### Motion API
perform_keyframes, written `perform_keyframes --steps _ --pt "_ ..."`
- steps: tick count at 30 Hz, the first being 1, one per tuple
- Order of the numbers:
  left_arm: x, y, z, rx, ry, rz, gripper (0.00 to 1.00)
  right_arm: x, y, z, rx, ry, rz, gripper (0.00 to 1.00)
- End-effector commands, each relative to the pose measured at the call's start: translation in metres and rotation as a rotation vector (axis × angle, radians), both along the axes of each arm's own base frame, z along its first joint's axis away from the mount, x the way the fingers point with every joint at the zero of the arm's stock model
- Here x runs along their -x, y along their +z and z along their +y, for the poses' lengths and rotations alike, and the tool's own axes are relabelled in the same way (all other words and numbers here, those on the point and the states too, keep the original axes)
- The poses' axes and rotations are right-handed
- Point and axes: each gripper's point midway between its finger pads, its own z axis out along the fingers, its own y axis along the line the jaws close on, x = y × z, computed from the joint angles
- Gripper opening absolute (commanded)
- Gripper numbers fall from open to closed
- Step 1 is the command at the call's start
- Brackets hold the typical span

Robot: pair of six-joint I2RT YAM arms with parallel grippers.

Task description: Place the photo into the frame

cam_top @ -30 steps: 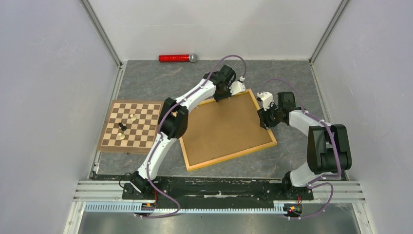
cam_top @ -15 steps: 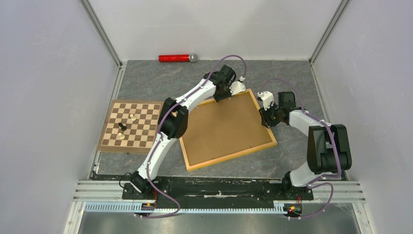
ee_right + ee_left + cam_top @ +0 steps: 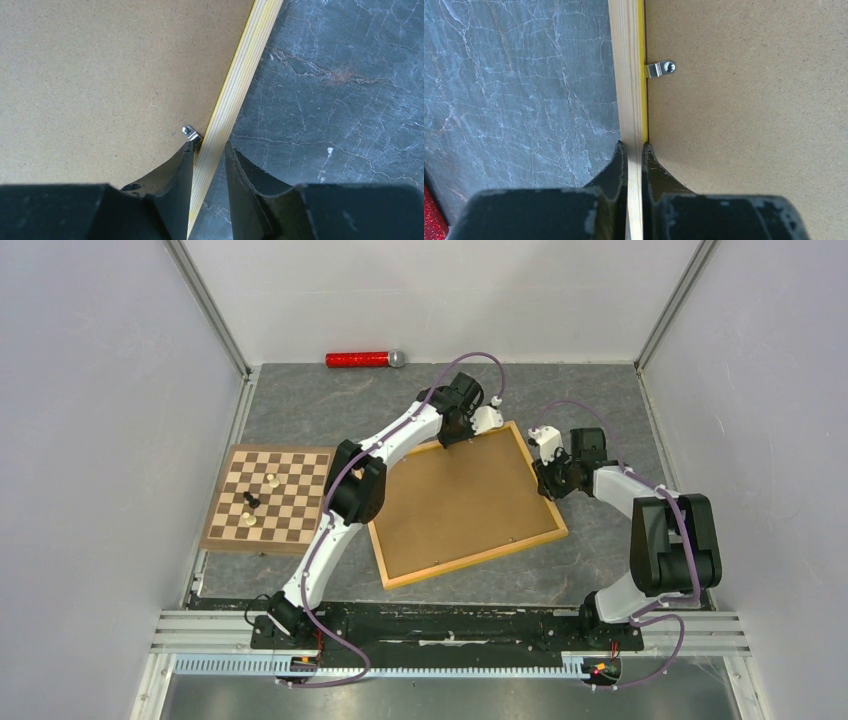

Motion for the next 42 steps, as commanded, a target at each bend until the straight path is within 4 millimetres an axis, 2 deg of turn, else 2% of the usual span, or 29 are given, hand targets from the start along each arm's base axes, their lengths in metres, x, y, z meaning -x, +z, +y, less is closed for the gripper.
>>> perform_keyframes --steps 1,18,23,25,31,36,42 --pt "-0.004 -0.016 -0.008 -0.011 -0.068 -0.015 0.02 -0.017 0.007 0.014 -0.036 0.036 -0.075 0.31" --pt "0.004 -0.02 -0.017 0.002 -0.097 0.006 0.02 -0.007 -0.006 0.02 -0.07 0.048 -0.101 0.27" --pt "0.006 -0.021 -0.018 0.002 -0.102 0.009 0.02 -0.012 -0.003 0.023 -0.09 0.047 -0.125 0.27" --pt "0.006 -0.021 -0.019 0.003 -0.101 0.009 0.02 -0.013 0.0 0.023 -0.094 0.039 -0.125 0.31" --pt "0.005 -0.02 -0.02 0.008 -0.093 0.003 0.02 -0.019 0.017 0.022 -0.162 -0.018 -0.096 0.55" --pt "0.003 -0.017 -0.02 0.01 -0.088 -0.008 0.02 -0.033 0.034 0.019 -0.198 -0.103 -0.099 0.58" --pt "0.004 -0.012 -0.023 0.035 -0.078 -0.006 0.02 -0.056 0.042 0.01 -0.199 -0.214 -0.119 0.55"
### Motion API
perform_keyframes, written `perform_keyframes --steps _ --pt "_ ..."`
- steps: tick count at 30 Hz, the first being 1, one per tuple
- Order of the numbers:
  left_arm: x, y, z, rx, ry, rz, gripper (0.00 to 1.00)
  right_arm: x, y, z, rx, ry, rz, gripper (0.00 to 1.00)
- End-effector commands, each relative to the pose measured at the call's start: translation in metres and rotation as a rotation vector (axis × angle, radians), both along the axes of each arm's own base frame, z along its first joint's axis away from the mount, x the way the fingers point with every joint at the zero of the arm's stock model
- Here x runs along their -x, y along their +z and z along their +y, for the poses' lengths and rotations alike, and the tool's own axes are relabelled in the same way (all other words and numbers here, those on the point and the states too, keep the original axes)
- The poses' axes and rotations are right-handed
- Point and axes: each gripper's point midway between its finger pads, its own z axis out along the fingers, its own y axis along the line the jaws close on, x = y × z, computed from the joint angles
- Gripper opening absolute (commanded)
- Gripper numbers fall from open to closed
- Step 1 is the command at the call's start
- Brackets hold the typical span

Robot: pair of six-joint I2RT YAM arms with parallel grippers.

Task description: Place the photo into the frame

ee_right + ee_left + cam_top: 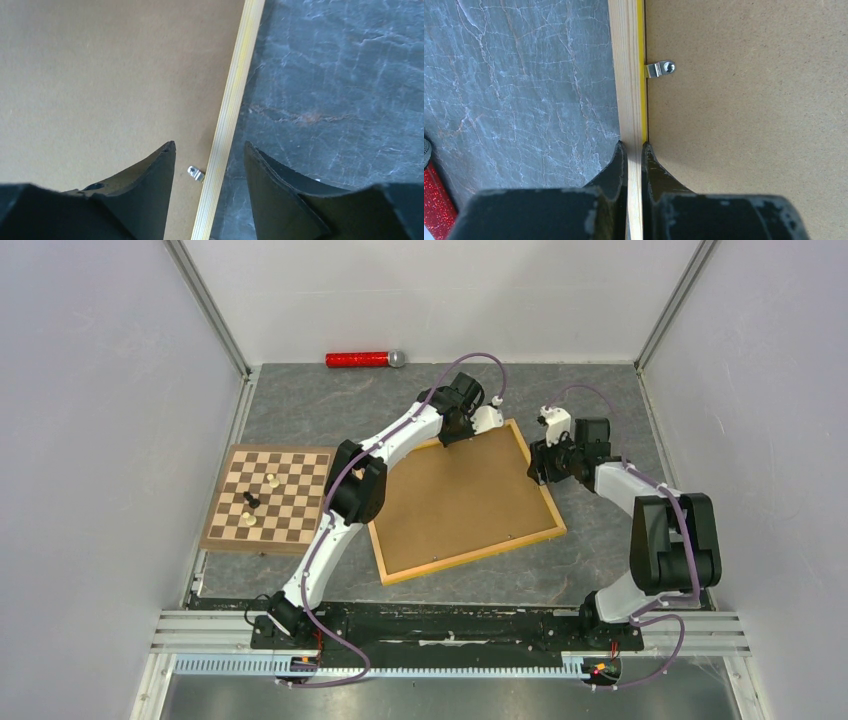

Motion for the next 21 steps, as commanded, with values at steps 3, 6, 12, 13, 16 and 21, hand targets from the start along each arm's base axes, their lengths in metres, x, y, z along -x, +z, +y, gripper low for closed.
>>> perform_keyframes --steps 3,6,12,13,16,21 --pt "0.012 -0.008 -0.027 0.072 -0.061 0.035 0.02 -0.033 0.011 -0.006 -0.035 -0.118 -0.028 0.53" --pt "0.013 -0.004 -0.031 0.079 -0.063 0.027 0.02 -0.04 0.004 -0.005 -0.049 -0.136 -0.005 0.5" --pt "0.013 -0.002 -0.036 0.08 -0.074 0.014 0.02 -0.048 -0.007 -0.006 -0.053 -0.158 0.008 0.45" --pt "0.013 -0.002 -0.037 0.082 -0.075 0.012 0.02 -0.049 -0.008 -0.007 -0.05 -0.16 0.004 0.45" --pt "0.014 -0.001 -0.039 0.082 -0.078 0.012 0.02 -0.05 -0.01 -0.008 -0.045 -0.16 0.006 0.42" --pt "0.014 0.002 -0.04 0.093 -0.076 0.011 0.02 -0.048 -0.015 -0.013 -0.039 -0.169 0.016 0.33"
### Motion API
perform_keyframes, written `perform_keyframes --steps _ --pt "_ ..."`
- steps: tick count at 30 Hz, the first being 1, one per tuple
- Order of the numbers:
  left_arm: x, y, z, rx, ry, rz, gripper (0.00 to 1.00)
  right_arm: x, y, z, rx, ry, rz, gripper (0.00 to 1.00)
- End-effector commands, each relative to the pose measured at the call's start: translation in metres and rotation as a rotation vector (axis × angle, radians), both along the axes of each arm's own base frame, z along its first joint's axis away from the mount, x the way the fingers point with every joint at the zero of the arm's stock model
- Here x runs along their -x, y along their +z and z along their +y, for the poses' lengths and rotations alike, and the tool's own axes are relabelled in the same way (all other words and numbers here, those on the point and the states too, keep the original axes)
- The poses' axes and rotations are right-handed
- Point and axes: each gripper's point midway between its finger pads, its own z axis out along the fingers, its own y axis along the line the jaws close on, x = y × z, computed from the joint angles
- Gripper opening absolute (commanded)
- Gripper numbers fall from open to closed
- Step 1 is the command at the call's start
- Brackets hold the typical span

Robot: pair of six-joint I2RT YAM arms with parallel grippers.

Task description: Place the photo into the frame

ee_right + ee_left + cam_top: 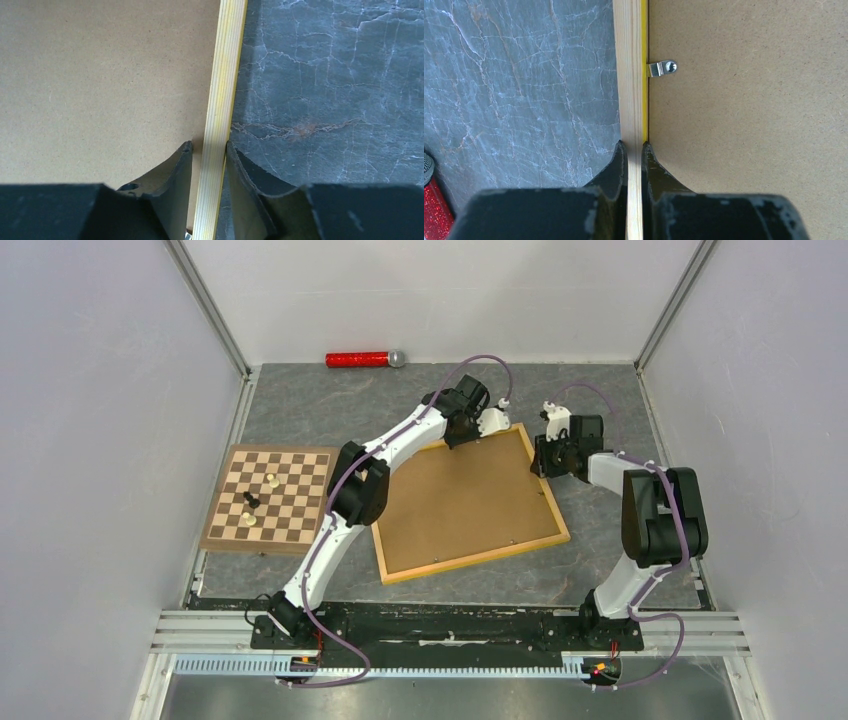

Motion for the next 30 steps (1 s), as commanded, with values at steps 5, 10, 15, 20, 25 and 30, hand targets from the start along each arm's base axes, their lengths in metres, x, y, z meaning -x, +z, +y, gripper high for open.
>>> perform_keyframes --steps 5,10,15,20,25,30 --pt "0.007 0.002 -0.024 0.067 -0.038 0.009 0.02 -0.017 0.01 -0.012 0.018 -0.033 -0.062 0.27" --pt "0.006 0.006 -0.025 0.081 -0.032 0.001 0.11 -0.017 0.005 -0.036 0.043 -0.101 -0.056 0.22" --pt "0.001 0.015 -0.027 0.097 -0.016 -0.025 0.32 -0.013 0.001 -0.054 0.062 -0.159 -0.045 0.16" --pt "-0.004 0.033 -0.029 0.147 0.042 -0.05 0.52 -0.002 0.0 -0.076 0.089 -0.216 -0.042 0.12" --pt "-0.005 0.061 -0.023 0.194 0.156 -0.072 0.68 0.007 0.003 -0.097 0.073 -0.291 -0.039 0.08" --pt "0.0 0.083 0.002 0.219 0.32 -0.063 0.74 0.015 0.003 -0.11 0.04 -0.353 -0.03 0.04"
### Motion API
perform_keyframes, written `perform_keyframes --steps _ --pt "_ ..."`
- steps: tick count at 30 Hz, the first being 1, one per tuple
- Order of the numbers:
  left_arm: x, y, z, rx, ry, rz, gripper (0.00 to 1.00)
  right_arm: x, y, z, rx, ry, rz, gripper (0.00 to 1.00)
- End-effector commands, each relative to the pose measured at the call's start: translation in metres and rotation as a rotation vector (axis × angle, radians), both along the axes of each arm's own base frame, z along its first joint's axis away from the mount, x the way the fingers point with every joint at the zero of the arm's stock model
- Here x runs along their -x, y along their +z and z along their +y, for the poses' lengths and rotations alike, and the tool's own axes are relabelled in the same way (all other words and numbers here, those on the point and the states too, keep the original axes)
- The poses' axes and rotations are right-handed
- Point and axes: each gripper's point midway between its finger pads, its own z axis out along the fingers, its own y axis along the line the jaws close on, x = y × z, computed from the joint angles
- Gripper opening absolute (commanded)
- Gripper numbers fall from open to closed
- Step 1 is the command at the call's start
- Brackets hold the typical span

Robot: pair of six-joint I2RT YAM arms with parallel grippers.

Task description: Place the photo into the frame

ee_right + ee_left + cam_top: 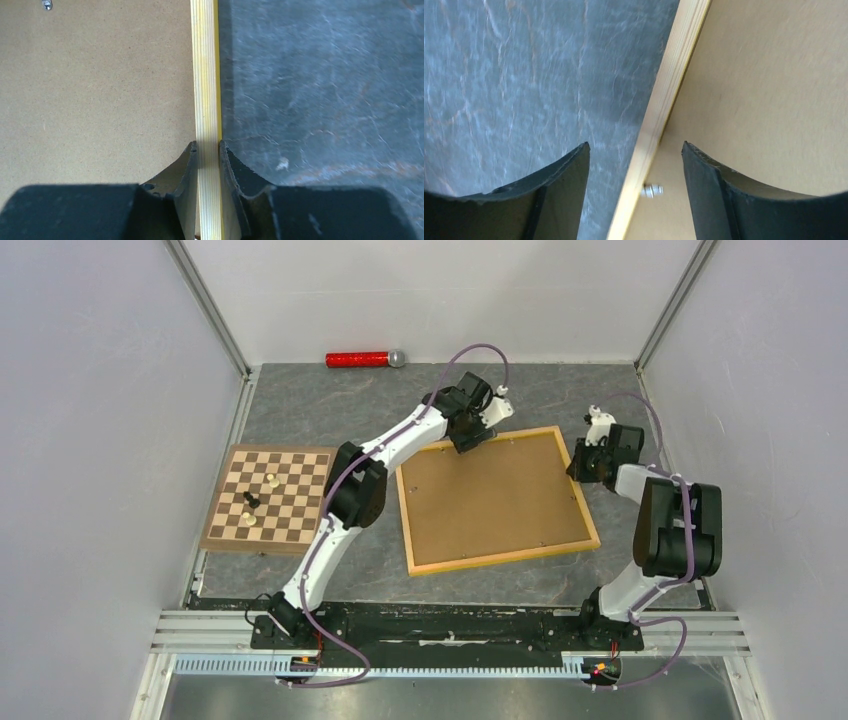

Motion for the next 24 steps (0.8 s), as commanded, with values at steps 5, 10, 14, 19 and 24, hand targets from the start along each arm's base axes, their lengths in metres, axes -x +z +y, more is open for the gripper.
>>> perform_keyframes --steps 5,10,14,19,24 --pt "0.015 0.071 0.055 0.124 0.331 0.075 0.79 0.016 0.006 -0.035 0.019 -0.152 -0.011 0.02" --pt "0.032 0.058 0.097 0.162 0.467 0.219 0.8 0.022 0.013 -0.037 0.018 -0.165 -0.026 0.02" --pt "0.042 0.044 0.123 0.173 0.54 0.279 0.81 0.025 0.016 -0.037 0.018 -0.168 -0.034 0.01" --pt "0.053 0.029 0.131 0.2 0.582 0.344 0.82 0.027 0.015 -0.036 0.014 -0.167 -0.035 0.01" --pt "0.056 0.029 0.134 0.238 0.605 0.332 0.83 0.028 0.012 -0.036 0.02 -0.165 -0.034 0.01"
